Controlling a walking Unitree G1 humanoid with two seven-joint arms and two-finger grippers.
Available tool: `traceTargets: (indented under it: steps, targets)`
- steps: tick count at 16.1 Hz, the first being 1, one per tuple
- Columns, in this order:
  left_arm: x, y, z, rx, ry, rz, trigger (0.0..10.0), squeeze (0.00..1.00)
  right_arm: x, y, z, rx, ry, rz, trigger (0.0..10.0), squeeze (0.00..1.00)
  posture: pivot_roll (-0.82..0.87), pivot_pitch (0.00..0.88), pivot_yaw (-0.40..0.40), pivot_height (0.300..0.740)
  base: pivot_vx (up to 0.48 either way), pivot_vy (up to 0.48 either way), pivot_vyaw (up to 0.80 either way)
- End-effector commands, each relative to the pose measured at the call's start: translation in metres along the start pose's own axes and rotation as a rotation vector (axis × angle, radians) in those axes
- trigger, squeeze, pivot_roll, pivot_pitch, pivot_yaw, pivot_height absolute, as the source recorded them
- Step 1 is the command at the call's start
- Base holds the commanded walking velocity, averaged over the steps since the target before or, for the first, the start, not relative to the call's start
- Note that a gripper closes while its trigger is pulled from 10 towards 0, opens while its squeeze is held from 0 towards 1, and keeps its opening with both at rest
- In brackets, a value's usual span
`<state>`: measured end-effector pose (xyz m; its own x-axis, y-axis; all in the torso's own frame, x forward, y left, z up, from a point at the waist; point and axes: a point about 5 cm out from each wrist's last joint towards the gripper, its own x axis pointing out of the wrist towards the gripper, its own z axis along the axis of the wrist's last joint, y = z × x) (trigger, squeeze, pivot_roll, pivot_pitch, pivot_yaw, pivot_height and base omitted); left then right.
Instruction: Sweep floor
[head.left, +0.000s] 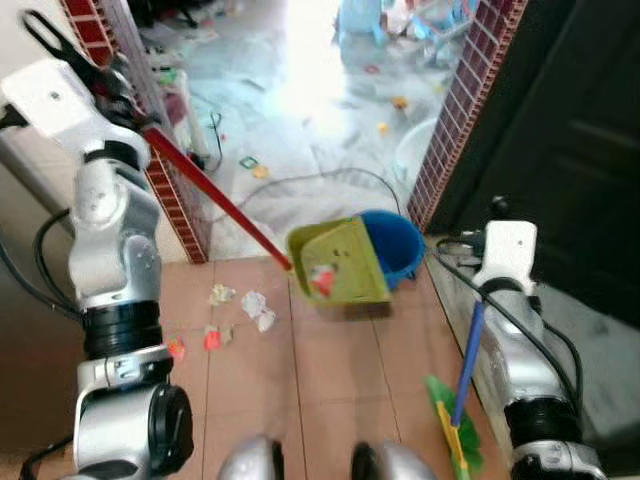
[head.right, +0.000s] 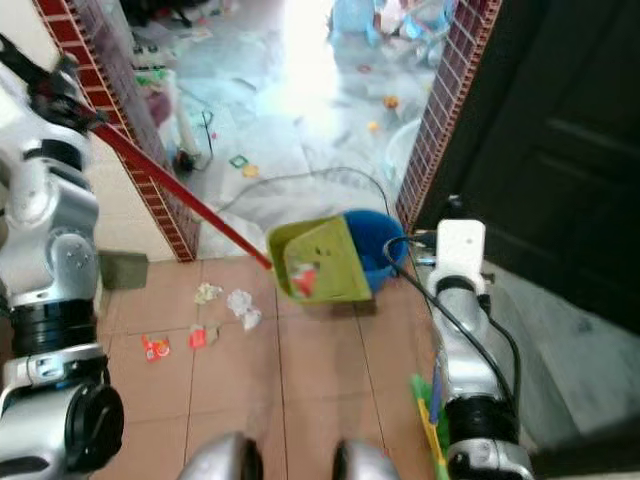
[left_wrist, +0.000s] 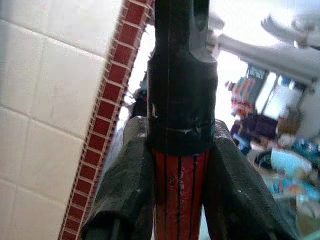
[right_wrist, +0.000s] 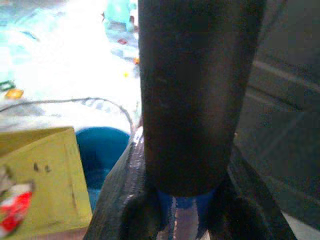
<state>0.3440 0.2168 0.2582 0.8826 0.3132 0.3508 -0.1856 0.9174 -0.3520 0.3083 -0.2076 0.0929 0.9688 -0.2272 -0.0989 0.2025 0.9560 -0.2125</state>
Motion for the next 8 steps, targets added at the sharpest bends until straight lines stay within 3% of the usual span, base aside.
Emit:
traceTargets:
  steps: [1, 8]
  targets:
    - [0.0034, 0.0016, 0.0174, 0.024, -0.083, 0.006, 10.0, 0.0, 0.002, -0.0005, 0.0088, 0.006, -0.042, 0.004, 10.0, 0.0, -0.06, 0.094, 0.037, 0.74, 0.48, 0.0, 0.0]
    - [0.0043, -0.0003, 0.0145, 0.028, -0.073, -0.001, 10.0, 0.0, 0.0026, 0.0013, 0.008, 0.014, -0.042, 0.008, 10.0, 0.0, -0.06, 0.094, 0.038, 0.74, 0.47, 0.0, 0.0]
